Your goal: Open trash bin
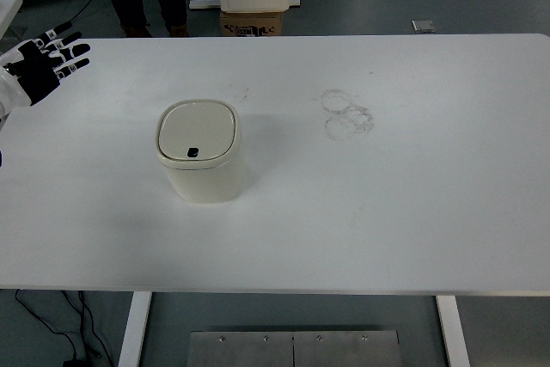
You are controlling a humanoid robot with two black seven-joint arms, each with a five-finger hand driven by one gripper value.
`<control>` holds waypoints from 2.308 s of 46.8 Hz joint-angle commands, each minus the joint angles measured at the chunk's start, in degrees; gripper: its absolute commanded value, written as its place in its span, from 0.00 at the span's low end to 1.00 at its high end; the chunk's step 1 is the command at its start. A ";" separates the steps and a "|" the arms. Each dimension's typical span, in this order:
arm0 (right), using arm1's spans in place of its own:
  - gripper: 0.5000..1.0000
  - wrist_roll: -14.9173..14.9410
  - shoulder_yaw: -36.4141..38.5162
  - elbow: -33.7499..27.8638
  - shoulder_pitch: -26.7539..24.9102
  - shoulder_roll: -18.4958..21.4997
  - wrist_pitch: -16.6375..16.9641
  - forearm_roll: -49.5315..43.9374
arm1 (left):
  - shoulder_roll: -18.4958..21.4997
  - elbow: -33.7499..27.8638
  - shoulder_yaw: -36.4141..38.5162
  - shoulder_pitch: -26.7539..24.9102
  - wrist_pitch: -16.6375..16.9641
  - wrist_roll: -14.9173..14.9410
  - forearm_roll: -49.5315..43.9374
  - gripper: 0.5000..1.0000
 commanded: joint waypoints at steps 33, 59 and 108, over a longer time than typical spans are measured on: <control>0.98 -0.02 0.03 0.01 -0.01 0.01 0.01 -0.01 | 15.15 -28.99 27.18 -17.62 -0.63 0.00 1.12 1.00; 0.98 0.07 0.03 0.01 -0.01 0.01 0.01 -0.01 | 16.48 -38.22 39.76 -29.67 -3.97 0.70 9.38 1.00; 0.98 -0.02 0.03 0.01 -0.01 0.01 0.01 -0.01 | 14.63 -43.68 44.06 -39.60 -11.99 8.17 22.13 1.00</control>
